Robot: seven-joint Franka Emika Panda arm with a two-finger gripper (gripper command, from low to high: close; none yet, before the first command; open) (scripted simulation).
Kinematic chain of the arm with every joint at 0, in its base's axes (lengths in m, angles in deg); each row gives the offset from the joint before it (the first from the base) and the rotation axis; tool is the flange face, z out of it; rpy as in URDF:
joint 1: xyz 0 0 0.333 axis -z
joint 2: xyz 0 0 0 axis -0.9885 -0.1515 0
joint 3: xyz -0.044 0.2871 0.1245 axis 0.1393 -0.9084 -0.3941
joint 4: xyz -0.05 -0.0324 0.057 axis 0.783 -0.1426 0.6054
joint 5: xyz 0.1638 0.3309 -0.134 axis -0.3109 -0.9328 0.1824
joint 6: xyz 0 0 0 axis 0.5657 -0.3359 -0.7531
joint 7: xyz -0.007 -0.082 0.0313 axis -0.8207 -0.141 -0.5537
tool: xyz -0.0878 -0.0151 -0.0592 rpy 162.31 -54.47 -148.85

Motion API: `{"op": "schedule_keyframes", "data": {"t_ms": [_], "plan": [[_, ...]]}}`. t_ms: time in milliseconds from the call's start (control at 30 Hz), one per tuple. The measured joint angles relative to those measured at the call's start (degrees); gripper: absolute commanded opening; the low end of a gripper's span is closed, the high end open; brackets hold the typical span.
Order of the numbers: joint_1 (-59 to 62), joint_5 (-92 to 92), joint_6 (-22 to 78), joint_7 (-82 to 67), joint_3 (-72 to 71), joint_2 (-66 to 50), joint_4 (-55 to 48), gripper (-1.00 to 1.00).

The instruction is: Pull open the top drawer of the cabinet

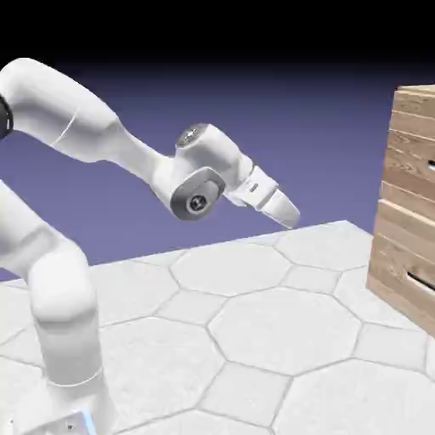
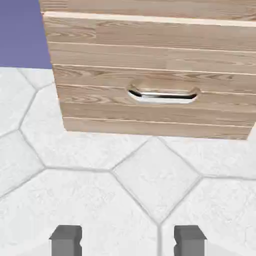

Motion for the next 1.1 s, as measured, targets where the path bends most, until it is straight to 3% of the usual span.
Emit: {"op": "schedule_keyframes", "data": {"t_ms": [1100], "plan": [[31.27, 82.23, 10.34, -8.6, -50.89, -60.83, -40.69, 0.0]]}}
